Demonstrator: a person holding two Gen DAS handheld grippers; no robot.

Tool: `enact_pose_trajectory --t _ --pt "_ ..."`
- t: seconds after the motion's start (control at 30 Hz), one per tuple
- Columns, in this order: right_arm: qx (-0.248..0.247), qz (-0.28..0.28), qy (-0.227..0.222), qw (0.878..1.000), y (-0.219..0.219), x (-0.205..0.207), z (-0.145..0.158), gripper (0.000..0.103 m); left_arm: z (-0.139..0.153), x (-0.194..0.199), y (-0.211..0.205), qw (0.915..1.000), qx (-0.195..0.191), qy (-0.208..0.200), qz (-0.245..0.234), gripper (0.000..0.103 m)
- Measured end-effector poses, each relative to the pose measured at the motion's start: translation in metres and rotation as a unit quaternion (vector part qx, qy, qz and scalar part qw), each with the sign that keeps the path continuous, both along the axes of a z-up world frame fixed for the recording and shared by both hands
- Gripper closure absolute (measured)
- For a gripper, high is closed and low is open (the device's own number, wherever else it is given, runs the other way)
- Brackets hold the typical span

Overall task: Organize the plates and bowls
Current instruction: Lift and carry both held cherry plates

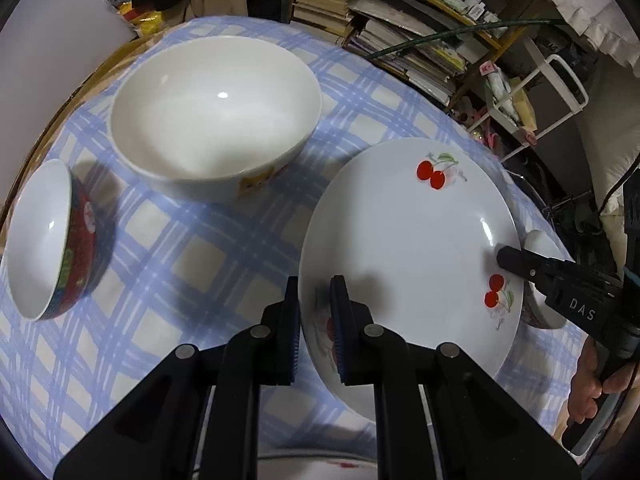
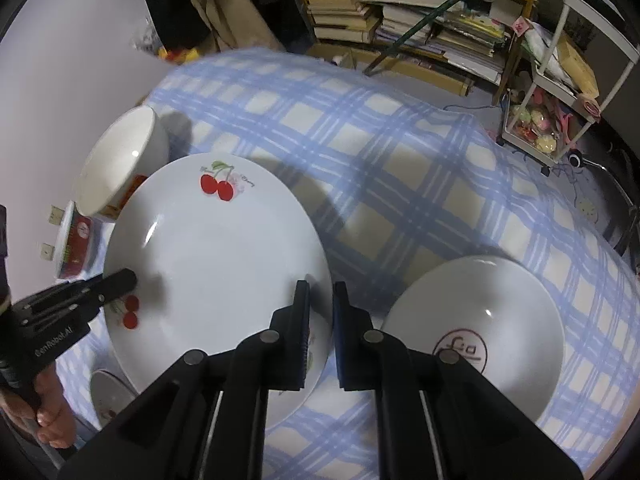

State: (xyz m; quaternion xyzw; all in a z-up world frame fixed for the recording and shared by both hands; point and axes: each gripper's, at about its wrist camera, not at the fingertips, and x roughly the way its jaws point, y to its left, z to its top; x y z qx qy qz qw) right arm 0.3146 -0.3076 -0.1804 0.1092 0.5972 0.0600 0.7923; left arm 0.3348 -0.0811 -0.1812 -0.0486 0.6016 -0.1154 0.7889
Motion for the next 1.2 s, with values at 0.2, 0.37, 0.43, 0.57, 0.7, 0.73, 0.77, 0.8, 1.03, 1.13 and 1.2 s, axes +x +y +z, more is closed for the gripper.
enact_pose_trajectory --t 0.2,0.37,0.43,0.57,0.7,0.73,0.77,0.8,1.03,1.13,1.2 --pt "0.003 0.007 -0.014 1.000 0.009 -0.019 0.022 0.092 0.023 -0.018 0.013 0.9999 -0.005 -0.006 -0.006 0.089" --pt "0.004 0.009 -0.023 1.000 0.022 -0.035 0.036 0.092 0.040 -0.033 0.024 0.9998 0.001 -0.016 -0.008 0.089" --pt "0.002 0.017 -0.024 1.000 0.028 -0.041 0.040 0.092 0.044 -0.040 0.031 0.9998 0.002 -0.019 -0.006 0.089" --pt "0.004 0.021 -0.030 0.999 0.041 -0.056 0.047 0.092 0.051 -0.054 0.044 0.9997 0.005 -0.023 -0.002 0.088" --pt "0.010 0.023 -0.033 0.999 0.050 -0.070 0.052 0.092 0.057 -0.068 0.054 0.9996 0.009 -0.028 0.002 0.088" --pt "0.010 0.023 -0.033 0.999 0.053 -0.074 0.053 0.092 0.059 -0.072 0.056 0.9995 0.011 -0.029 0.005 0.087" --pt "0.008 0.026 -0.034 0.999 0.057 -0.077 0.055 0.092 0.059 -0.075 0.058 0.9994 0.018 -0.029 0.002 0.087" --pt "0.004 0.029 -0.033 0.999 0.060 -0.079 0.056 0.092 0.060 -0.080 0.058 0.9991 0.028 -0.032 -0.001 0.086" --pt "0.006 0.032 -0.040 0.999 0.074 -0.103 0.061 0.092 0.066 -0.106 0.072 0.9986 0.039 -0.036 0.000 0.085" --pt "0.012 0.030 -0.039 0.999 0.078 -0.114 0.060 0.092 0.070 -0.121 0.075 0.9977 0.051 -0.043 -0.013 0.086" --pt "0.016 0.027 -0.038 0.999 0.081 -0.121 0.059 0.092 0.071 -0.131 0.077 0.9971 0.059 -0.044 -0.017 0.086"
